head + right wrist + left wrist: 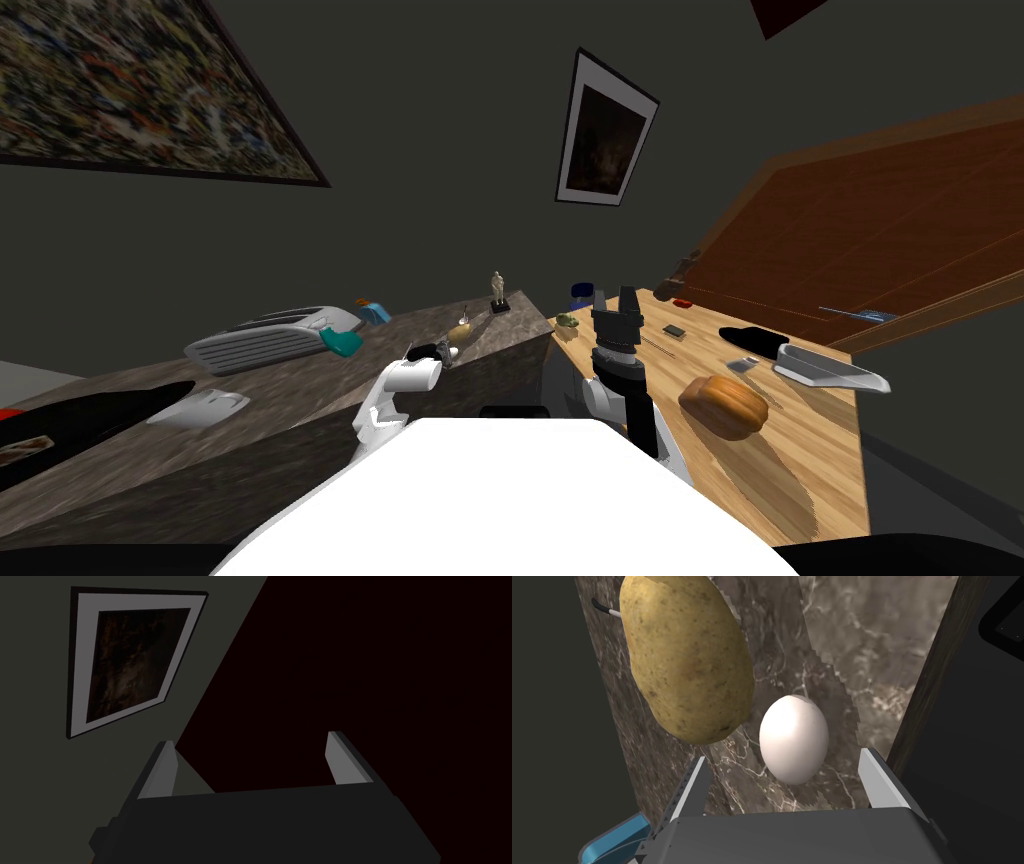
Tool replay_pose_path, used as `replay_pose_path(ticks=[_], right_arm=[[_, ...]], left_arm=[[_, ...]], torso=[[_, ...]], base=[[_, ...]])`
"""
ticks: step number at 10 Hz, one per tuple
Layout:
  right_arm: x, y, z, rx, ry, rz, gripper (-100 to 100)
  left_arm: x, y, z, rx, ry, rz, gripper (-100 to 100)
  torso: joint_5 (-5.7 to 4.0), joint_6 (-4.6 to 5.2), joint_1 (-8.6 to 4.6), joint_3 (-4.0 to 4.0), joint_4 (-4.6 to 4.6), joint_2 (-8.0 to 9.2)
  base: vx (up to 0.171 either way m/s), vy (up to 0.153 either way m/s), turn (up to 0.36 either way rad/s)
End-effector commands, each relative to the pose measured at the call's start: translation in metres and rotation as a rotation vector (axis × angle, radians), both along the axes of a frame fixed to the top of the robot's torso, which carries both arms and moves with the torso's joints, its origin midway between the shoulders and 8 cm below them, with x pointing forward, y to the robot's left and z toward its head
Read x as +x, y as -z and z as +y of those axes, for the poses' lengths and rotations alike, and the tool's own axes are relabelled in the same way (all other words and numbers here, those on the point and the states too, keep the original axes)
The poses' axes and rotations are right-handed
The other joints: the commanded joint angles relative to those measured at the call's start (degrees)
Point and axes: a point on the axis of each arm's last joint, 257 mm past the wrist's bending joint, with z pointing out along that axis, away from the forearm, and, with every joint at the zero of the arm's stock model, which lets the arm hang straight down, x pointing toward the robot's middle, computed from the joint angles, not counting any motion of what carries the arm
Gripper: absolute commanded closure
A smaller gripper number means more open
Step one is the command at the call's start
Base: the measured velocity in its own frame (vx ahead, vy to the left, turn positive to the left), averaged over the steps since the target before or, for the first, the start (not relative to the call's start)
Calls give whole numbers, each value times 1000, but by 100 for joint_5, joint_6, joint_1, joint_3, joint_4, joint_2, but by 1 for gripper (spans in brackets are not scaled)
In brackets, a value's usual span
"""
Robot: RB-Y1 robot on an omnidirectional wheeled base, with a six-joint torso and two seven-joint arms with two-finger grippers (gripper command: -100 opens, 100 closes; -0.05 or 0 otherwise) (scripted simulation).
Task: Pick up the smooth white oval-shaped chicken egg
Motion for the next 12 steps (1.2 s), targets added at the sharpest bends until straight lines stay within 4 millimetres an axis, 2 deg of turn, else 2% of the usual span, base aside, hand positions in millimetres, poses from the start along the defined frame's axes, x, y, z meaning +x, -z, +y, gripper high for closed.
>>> replay_pose_path(ticks=[1,3,4,5,9,10,11,12], right_arm=[[0,0,0,0,0,0,0],[0,0,0,0,0,0,0],[0,0,0,0,0,0,0],[0,0,0,0,0,0,0],[0,0,0,0,0,0,0],[0,0,0,0,0,0,0],[0,0,0,0,0,0,0],[0,0,0,0,0,0,0]], left_arm=[[4,6,1,1,2,-1,-100],[10,15,3,1,4,-3,-100],[8,13,2,0,2,0,-100],[8,13,2,1,3,-2,100],[8,13,2,1,4,-2,100],[8,13,2,1,4,-2,0],[4,6,1,1,2,-1,100],[2,3,1,0,1,-1,100]], torso=[[0,0,0,0,0,0],[-1,0,-2,-1,0,-3],[-1,0,-3,-2,-1,-3],[-1,0,-4,1,0,1],[-1,0,-4,3,1,5],[-1,0,-4,3,1,5],[-1,0,-4,3,2,6],[-2,0,-7,7,3,11]], base=[[14,4,9],[23,4,10],[9,1,1],[0,0,0],[0,0,0],[0,0,0],[-13,-4,-11],[-24,-8,-10]])
